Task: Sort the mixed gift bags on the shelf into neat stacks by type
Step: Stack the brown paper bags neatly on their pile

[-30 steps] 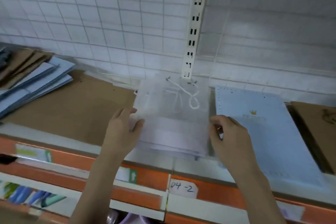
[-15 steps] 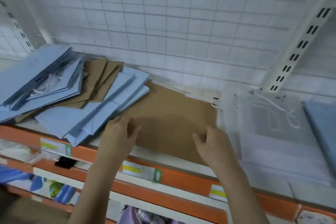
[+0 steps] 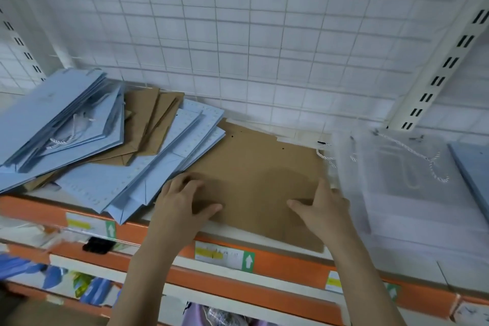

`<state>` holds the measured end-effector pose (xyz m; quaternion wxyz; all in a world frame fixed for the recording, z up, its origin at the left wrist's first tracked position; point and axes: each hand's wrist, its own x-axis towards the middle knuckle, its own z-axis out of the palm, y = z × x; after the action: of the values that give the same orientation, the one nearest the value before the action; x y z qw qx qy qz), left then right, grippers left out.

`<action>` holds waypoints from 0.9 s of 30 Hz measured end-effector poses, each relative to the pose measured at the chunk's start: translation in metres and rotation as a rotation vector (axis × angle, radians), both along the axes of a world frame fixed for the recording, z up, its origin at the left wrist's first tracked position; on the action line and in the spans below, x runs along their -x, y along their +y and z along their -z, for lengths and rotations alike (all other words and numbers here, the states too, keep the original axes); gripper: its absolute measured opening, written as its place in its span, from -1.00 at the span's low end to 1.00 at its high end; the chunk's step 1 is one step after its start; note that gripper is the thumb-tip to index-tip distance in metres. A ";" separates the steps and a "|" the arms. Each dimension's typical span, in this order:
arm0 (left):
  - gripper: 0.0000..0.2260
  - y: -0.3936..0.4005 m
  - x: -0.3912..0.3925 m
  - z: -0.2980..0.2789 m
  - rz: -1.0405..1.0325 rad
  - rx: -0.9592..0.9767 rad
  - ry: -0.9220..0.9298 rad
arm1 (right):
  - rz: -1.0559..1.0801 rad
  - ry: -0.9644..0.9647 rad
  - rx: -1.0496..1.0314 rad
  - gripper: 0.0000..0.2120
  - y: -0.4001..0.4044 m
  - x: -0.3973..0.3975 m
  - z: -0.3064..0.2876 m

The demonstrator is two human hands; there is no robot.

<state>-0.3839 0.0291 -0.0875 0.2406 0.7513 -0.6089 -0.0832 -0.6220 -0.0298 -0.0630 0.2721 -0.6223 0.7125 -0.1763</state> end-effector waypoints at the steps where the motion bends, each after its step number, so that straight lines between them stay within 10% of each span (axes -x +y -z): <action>1: -0.48 0.001 -0.002 0.000 -0.006 -0.005 0.007 | 0.001 -0.050 -0.001 -0.36 0.000 0.000 0.000; 10: -0.53 0.004 0.006 0.005 -0.074 0.027 0.001 | 0.022 -0.677 0.026 -0.80 0.007 0.017 -0.008; 18: -0.60 0.006 0.015 0.009 -0.112 0.034 -0.020 | -0.141 -0.687 -0.022 -0.34 0.026 0.016 -0.015; 27: -0.70 0.022 0.038 0.013 -0.093 0.118 -0.026 | -0.155 -0.683 0.086 -0.41 0.036 0.026 -0.015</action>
<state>-0.4223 0.0507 -0.1002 0.2804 0.7643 -0.5801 -0.0261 -0.6483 0.0061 -0.0480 0.4807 -0.5905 0.5229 -0.3831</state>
